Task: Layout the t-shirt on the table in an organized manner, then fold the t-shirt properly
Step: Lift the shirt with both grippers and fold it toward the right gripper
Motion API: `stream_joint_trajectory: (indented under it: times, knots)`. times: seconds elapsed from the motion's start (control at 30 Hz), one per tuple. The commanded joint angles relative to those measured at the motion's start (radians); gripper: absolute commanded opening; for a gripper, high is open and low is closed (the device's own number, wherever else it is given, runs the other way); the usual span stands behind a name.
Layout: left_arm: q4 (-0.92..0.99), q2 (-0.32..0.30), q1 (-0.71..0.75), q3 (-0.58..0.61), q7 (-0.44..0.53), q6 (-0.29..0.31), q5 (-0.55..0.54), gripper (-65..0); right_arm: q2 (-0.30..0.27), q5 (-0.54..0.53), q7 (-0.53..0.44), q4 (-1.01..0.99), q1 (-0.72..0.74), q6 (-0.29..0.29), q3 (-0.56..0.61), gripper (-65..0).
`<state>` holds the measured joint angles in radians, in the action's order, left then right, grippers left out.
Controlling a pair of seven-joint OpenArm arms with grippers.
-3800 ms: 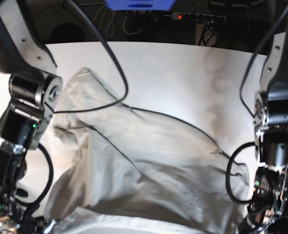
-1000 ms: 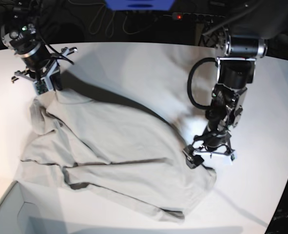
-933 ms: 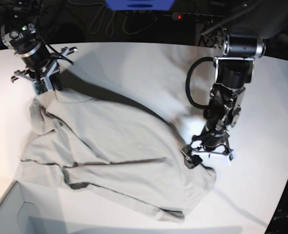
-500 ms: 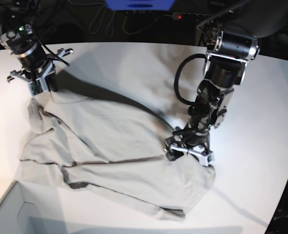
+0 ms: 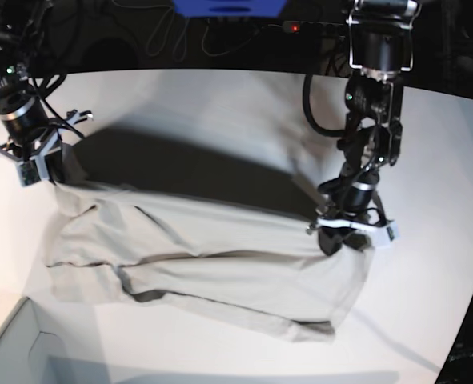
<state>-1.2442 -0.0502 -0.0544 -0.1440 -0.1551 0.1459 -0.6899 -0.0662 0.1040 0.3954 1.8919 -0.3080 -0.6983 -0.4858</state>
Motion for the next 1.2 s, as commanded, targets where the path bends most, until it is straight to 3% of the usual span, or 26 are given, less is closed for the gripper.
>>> stream_joint_trajectory:
  times: [0.0,0.07,0.23,0.33,0.57,0.67,0.8,0.87,1.0,1.17]
  knots:
    - [-0.095,-0.009,0.015,-0.019,0.048,0.010,-0.003,-64.8,-0.014,-0.005,-0.023,0.025,0.007,0.000,-0.018,-65.0]
    - [-0.231,-0.009,0.090,-0.042,0.048,0.004,-0.003,-64.8,-0.027,-0.005,-0.023,0.050,0.005,0.000,-0.018,-65.0]
    - [-0.429,-0.044,0.193,-0.053,0.048,-0.119,-0.001,-64.9,-0.027,-0.007,-0.025,0.090,0.010,0.000,0.005,-65.0]
    - [-0.424,-0.081,0.179,-0.050,0.048,-0.162,-0.001,-64.9,-0.028,-0.002,-0.026,0.087,0.045,0.000,0.037,-65.0]
    - [-0.228,-0.153,-0.002,-0.007,0.047,-0.164,-0.001,-64.8,-0.028,0.000,-0.019,0.080,0.126,0.000,0.066,-65.0]
    - [-0.099,-0.205,-0.117,0.088,0.047,-0.165,-0.001,-57.6,-0.028,0.000,-0.017,0.056,0.178,0.000,0.066,-65.0]
    - [0.102,-0.253,-0.298,0.255,0.044,-0.165,-0.012,-37.6,-0.039,0.001,-0.017,0.013,0.237,0.000,0.066,-65.0]
    - [0.168,-0.259,-0.358,0.307,0.010,-0.165,-0.014,-31.0,-0.050,0.001,-0.017,-0.019,0.257,0.000,0.066,-65.0]
    - [0.148,-0.256,-0.393,0.275,-0.074,-0.165,-0.014,-28.4,-0.053,0.001,-0.017,-0.064,0.281,0.000,0.066,-65.0]
    - [0.054,-0.254,-0.275,0.151,-0.097,-0.165,-0.007,-28.4,-0.050,0.001,-0.017,-0.070,0.281,0.000,0.066,-65.0]
